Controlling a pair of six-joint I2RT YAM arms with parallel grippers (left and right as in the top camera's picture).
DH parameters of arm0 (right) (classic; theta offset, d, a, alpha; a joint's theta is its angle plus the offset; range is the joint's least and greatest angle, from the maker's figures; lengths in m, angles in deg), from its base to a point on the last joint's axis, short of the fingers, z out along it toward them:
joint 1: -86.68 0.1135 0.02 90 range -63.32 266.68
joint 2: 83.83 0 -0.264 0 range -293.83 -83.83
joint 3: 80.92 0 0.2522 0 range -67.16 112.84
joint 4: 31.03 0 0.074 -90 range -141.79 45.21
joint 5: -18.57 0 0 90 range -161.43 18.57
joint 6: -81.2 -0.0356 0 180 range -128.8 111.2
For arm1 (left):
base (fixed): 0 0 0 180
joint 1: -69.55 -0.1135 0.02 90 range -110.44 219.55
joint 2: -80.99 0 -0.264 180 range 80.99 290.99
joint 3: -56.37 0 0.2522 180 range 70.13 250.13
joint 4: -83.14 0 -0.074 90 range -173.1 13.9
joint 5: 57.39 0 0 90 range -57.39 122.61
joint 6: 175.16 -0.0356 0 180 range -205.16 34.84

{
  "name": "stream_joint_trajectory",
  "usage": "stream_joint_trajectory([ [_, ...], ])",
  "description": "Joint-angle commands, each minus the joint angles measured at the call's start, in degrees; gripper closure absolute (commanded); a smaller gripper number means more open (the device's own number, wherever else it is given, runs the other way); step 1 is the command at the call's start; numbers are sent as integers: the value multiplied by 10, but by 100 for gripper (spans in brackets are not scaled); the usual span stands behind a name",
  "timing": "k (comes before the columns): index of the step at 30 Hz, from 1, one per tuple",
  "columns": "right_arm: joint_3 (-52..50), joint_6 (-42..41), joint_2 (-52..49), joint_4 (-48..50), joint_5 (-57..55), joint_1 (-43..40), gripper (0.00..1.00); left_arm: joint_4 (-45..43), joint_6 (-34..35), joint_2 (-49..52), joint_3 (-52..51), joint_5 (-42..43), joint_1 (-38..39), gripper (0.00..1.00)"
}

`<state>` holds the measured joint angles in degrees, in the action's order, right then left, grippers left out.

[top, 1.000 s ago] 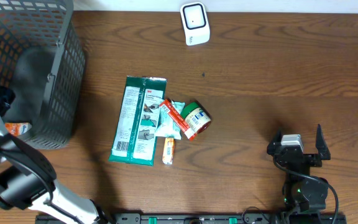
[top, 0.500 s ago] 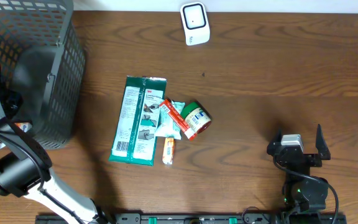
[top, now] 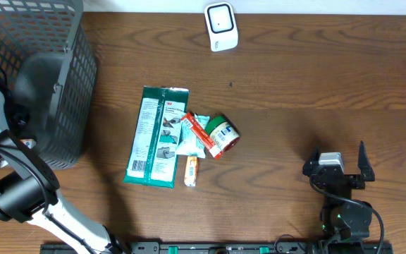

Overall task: Scan the item barcode
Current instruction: 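Grasp the second orange tissue pack in the basket with the left gripper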

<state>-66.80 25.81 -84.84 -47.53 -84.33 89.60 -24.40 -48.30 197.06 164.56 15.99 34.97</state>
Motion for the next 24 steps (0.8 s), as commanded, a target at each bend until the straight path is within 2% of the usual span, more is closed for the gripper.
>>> stream_joint_trajectory([
  [1, 0, 4, 1, -2, -5, 4, 1, -22, 3, 8, -28, -3, 6, 55],
  [12, 0, 4, 1, -2, -5, 4, 1, -106, -4, 8, -100, -3, 8, 56],
  [13, 0, 4, 1, -2, -5, 4, 1, -107, -3, 8, -102, -3, 8, 60],
  [17, 0, 4, 1, -2, -5, 4, 1, -106, -4, 7, -102, -3, 8, 87],
  [18, 0, 4, 1, -2, -5, 4, 1, -106, -4, 7, -102, -3, 8, 91],
  [24, 0, 4, 1, -2, -5, 4, 1, -94, -17, -50, -71, 43, 8, 93],
])
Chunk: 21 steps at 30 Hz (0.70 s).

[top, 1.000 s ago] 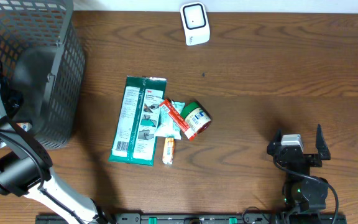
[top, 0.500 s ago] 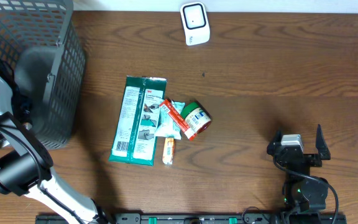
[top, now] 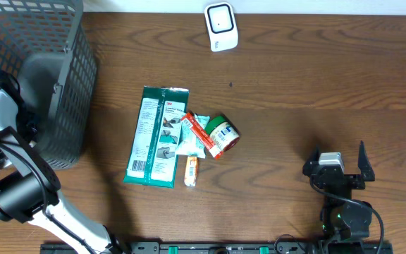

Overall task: Scan the item barcode
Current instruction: 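Grasp the second orange tissue pack in the basket with the left gripper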

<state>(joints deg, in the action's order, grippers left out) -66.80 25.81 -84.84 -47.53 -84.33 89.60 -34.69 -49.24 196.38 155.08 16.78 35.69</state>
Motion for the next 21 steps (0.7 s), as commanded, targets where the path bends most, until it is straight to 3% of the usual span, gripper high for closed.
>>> stream_joint_trajectory([
  [1, 0, 4, 1, -2, -5, 4, 1, 10, -7, -63, 29, 37, 1, 93],
  [6, 0, 4, 1, -2, -5, 4, 1, 8, -7, -188, 31, 49, 1, 93],
  [10, 0, 4, 1, -2, -5, 4, 1, 14, -7, -246, 31, 104, 1, 93],
  [15, 0, 4, 1, -2, -5, 4, 1, -28, -95, -292, 32, 308, 1, 93],
  [21, 0, 4, 1, -2, -5, 4, 1, -28, -107, -350, 52, 481, 0, 93],
])
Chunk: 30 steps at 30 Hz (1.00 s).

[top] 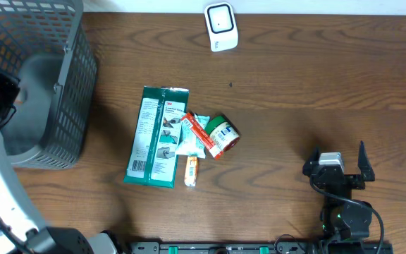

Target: Scan the item barcode

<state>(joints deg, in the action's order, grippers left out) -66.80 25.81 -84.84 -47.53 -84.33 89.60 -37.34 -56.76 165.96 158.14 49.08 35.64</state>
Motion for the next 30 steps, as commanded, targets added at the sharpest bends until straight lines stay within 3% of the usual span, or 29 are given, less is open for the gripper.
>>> stream_joint_trajectory([
  [1, 0, 4, 1, -2, -5, 4, 1, 0, -32, -56, 22, 197, 1, 93],
  [4, 0, 4, 1, -2, -5, 4, 1, 11, -39, -77, 22, 285, 3, 93],
  [12, 0, 4, 1, -2, -5, 4, 1, 63, -89, -90, 21, 416, 75, 93],
  [22, 0, 4, 1, -2, -5, 4, 1, 108, -123, -64, 2, 410, 321, 93],
  [30, 0, 4, 1, -2, -5, 4, 1, 116, -138, -17, -51, 322, 517, 93],
])
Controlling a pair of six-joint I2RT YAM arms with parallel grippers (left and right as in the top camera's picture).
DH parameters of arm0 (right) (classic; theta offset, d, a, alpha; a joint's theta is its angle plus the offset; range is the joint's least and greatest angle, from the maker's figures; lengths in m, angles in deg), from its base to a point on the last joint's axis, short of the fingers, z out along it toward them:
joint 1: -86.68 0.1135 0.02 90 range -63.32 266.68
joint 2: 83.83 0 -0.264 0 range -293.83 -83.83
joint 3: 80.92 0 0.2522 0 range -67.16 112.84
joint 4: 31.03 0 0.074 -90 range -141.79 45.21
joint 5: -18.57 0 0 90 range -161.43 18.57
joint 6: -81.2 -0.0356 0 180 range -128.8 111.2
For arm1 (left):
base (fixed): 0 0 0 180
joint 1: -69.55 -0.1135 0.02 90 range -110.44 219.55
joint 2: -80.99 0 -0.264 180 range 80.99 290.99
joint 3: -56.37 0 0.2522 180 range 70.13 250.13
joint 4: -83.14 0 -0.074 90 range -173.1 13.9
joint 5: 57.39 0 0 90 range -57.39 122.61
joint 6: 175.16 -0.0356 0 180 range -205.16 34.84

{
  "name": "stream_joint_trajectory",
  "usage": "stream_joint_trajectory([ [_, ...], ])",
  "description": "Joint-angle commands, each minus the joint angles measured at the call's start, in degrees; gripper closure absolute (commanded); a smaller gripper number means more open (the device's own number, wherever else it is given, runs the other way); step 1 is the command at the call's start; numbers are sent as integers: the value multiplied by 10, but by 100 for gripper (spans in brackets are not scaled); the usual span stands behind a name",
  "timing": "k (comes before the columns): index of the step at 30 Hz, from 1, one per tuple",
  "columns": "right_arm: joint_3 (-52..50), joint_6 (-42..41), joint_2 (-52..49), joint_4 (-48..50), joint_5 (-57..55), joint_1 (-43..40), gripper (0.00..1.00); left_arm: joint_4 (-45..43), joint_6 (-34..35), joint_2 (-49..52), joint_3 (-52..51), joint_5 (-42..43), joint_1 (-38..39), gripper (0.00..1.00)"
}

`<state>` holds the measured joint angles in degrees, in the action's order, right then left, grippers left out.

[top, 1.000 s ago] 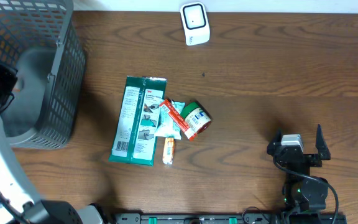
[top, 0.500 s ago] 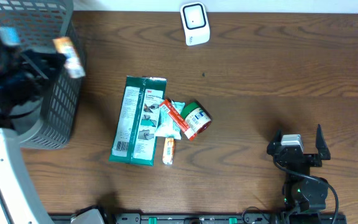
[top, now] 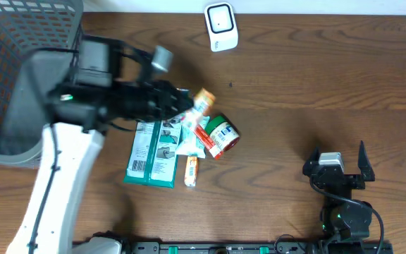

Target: Scan the item barcode

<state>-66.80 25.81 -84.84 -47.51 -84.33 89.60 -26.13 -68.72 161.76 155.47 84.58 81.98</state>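
Observation:
My left arm reaches out from the basket side over the middle of the table. At its tip, the left gripper looks shut on a small orange-and-white packet, held just above the pile of goods. The pile holds a green flat pack, partly under the arm, a red-and-green can, a white-and-green sachet and a small orange tube. The white scanner stands at the far edge, apart from the packet. My right gripper rests open near the front right, holding nothing.
A grey mesh basket fills the far left corner, its near wall close behind the left arm. The rail of the arm bases runs along the front edge. Bare wood lies between the pile and the right gripper.
The left arm was at the left edge by the basket and now stretches over the table with an orange-and-white packet at its tip. The basket's outline has shifted. The right arm has not moved.
The left arm stood at the far left beside and over the basket through all three earlier moments, shifting a little each time. The pile, the scanner and the right arm stayed put. Now the left gripper hangs over the pile holding a packet not seen on the table before.

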Motion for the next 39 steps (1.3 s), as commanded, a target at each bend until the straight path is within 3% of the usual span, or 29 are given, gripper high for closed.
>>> stream_joint_trajectory([
  [1, 0, 4, 1, -2, -5, 4, 1, 4, -19, 34, -32, -33, 73, 92],
  [5, 0, 4, 1, -2, -5, 4, 1, 7, -63, 78, -56, -12, 134, 93],
  [9, 0, 4, 1, -2, -5, 4, 1, 18, -176, 139, -71, 90, 181, 93],
  [13, 0, 4, 1, -2, -5, 4, 1, 20, -255, 215, -82, 106, 219, 93],
  [17, 0, 4, 1, -2, -5, 4, 1, 22, -258, 260, -81, 90, 230, 93],
  [20, 0, 4, 1, -2, -5, 4, 1, 33, -210, 259, -80, -30, 237, 93],
  [24, 0, 4, 1, -2, -5, 4, 1, 45, -199, 230, -78, -169, 277, 87],
  [25, 0, 4, 1, -2, -5, 4, 1, 45, -198, 218, -78, -219, 306, 79],
  [29, 0, 4, 1, -2, -5, 4, 1, 56, -198, 215, -80, -370, 380, 66],
  [32, 0, 4, 1, -2, -5, 4, 1, 61, -198, 215, -83, -419, 432, 65],
  [39, 0, 4, 1, -2, -5, 4, 1, 15, -193, 215, -83, -427, 522, 61],
])
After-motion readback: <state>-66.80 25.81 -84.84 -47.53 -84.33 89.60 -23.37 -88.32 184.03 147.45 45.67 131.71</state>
